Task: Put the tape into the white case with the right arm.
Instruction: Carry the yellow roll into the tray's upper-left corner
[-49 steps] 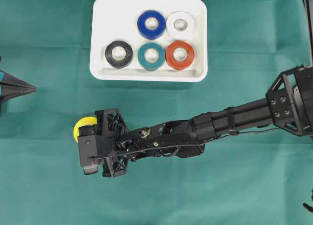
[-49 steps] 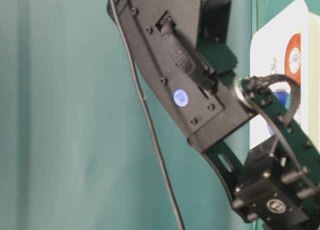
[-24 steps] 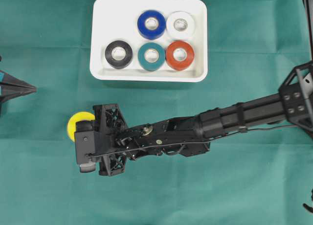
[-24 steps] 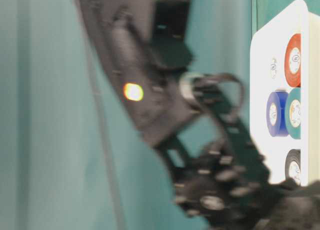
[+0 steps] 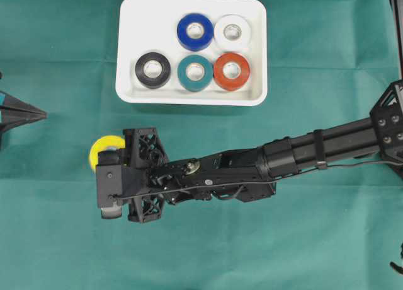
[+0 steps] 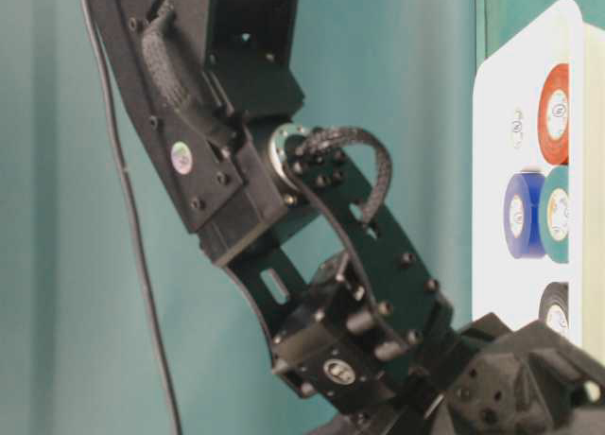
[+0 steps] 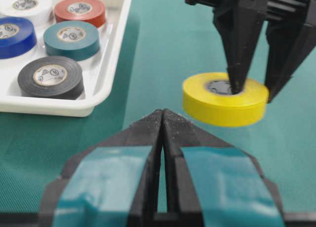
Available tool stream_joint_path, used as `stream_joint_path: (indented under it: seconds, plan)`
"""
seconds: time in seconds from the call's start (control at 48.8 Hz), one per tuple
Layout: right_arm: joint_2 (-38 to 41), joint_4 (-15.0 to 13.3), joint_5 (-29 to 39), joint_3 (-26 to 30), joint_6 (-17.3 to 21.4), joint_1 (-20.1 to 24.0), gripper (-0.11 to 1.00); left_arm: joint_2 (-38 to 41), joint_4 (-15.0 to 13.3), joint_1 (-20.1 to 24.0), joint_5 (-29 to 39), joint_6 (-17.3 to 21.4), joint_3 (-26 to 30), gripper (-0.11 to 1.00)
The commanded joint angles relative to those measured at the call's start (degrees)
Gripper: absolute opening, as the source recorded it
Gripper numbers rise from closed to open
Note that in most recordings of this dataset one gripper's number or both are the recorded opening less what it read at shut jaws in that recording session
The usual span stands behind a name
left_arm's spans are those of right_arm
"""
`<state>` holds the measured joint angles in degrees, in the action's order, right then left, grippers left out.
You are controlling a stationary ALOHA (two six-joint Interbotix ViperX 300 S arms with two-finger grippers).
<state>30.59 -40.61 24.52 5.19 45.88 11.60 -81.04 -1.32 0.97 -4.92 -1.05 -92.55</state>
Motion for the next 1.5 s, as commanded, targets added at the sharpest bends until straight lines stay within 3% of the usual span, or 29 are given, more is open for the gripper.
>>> stream_joint_path:
  seconds: [0.0,0.246,0.574,0.861,1.066,1.231,1.477]
  plan:
    - [-4.0,-0.5,1.7,0.9,0.1,-1.4,0.02,0.4,0.0,0.1,-0.5,-0.1,0.6,0.0]
    - [-5.9,-2.3,4.2,0.5,-0.3,-6.9,0.02,0.4,0.0,0.1,-0.5,-0.1,0.6,0.0]
    - [-6.3,-2.4,3.7,0.4,-0.6,-16.0,0.02,0.4,-0.1,0.1,-0.5,-0.1,0.6,0.0]
    - [-6.7,-2.4,2.5,-0.4,-0.7,-20.1,0.02,0.4,-0.1,0.1,-0.5,-0.1,0.6,0.0]
    - [-9.7,-2.4,1.6,-6.2,-0.5,-21.7,0.02,0.4,-0.1,0.1,-0.5,-0.1,0.6,0.0]
    - [-12.8,-2.4,-3.0,-12.3,-0.2,-23.6,0.02,0.4,0.0,0.1,-0.5,-0.1,0.6,0.0]
    - [-13.0,-2.4,-9.1,-15.4,-0.3,-25.4,0.02,0.4,0.0,0.1,-0.5,-0.1,0.6,0.0]
